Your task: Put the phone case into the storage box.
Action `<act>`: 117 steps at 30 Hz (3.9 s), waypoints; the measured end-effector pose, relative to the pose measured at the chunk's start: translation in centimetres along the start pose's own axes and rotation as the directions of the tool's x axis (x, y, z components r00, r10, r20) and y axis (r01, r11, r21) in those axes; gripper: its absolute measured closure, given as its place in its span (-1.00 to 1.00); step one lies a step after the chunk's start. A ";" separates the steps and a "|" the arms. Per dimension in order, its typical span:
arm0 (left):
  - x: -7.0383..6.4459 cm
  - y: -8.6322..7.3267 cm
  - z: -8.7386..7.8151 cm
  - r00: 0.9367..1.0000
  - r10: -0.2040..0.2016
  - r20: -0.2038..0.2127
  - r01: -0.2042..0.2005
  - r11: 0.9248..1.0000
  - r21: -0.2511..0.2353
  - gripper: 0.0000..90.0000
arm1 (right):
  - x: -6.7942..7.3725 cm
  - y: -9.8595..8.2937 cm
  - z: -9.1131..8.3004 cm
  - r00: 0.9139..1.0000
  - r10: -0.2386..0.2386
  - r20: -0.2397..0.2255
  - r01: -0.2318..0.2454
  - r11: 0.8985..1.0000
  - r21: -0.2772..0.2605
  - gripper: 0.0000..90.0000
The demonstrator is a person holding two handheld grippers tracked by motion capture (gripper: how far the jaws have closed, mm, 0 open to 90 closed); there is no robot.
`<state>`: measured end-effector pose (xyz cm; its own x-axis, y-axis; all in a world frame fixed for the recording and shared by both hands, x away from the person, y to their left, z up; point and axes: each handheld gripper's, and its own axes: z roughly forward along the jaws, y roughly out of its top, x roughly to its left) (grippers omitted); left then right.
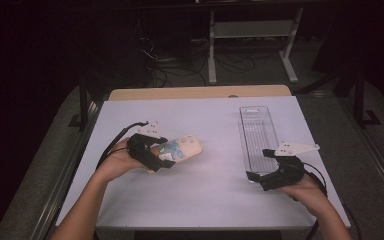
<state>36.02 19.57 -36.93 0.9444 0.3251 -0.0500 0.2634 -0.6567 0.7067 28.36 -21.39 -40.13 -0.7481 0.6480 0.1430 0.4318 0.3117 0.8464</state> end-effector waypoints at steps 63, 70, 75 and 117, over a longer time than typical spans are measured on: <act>0.6 4.6 2.1 0.975 0.168 0.146 -0.169 0.986 -0.005 -0.75 | -0.7 0.7 0.2 0.999 0.014 -0.033 -0.013 1.000 0.028 -1.00; 0.6 4.5 2.2 0.974 0.169 0.149 -0.170 0.985 -0.003 -0.75 | -1.4 1.6 0.2 0.998 0.015 -0.069 -0.012 0.999 0.039 -1.00; 0.5 4.5 2.4 0.974 0.164 0.158 -0.167 0.986 0.002 -0.75 | -1.7 2.1 0.5 0.995 -0.005 -0.099 0.012 0.997 0.070 -1.00; 0.1 4.5 2.2 0.965 0.183 0.190 -0.186 0.983 -0.005 -0.75 | -2.0 8.5 3.0 0.952 -0.152 -0.266 0.198 0.968 0.155 -1.00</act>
<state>37.74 15.16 -35.35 0.9966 0.0639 -0.0529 0.0826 -0.7022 0.7072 35.05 -17.88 -34.74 -0.9119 0.3843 0.1442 0.3480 0.5373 0.7683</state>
